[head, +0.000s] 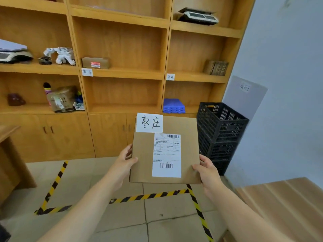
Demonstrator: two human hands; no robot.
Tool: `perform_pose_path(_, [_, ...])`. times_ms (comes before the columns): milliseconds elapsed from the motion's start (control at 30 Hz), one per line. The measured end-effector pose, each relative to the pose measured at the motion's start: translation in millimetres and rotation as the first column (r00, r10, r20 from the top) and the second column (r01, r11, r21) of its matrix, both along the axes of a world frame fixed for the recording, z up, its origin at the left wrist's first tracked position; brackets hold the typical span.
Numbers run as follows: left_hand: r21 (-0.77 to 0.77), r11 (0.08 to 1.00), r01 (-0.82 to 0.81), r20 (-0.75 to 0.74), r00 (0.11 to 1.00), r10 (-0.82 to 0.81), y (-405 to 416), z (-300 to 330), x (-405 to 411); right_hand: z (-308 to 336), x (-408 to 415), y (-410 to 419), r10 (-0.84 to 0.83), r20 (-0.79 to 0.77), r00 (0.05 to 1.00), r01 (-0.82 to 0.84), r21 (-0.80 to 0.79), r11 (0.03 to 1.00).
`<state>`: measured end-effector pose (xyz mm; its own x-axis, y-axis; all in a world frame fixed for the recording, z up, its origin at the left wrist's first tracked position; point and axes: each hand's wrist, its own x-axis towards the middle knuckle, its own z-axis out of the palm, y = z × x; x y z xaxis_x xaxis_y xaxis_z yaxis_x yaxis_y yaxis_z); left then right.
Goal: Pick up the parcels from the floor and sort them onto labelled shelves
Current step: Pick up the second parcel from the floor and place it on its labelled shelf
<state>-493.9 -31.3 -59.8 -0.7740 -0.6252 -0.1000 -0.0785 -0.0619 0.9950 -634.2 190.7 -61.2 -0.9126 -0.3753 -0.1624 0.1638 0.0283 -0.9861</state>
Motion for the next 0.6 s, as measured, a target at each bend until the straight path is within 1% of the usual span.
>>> perform_pose_path(100, [-0.030,1.000,0.004,-0.007,1.000,-0.004,-5,3,-46,-1,-45,-7,-0.004,-0.014,1.000,0.004,0.008,1.000])
perform_pose_path(300, [-0.079,0.997,0.022,-0.024,0.999,-0.024,-28,16,-153,11,-154,-22,0.013,-0.025,1.000,-0.014,-0.029,0.999])
perform_pose_path(400, [-0.075,0.996,0.043,-0.043,0.998,-0.046,-32,27,-211,21,-213,-26,0.008,-0.042,0.999,-0.010,-0.033,0.999])
perform_pose_path(600, [-0.083,0.996,0.030,-0.085,0.996,-0.037,-44,36,-311,36,-317,-43,0.019,-0.058,0.998,-0.023,-0.067,0.998])
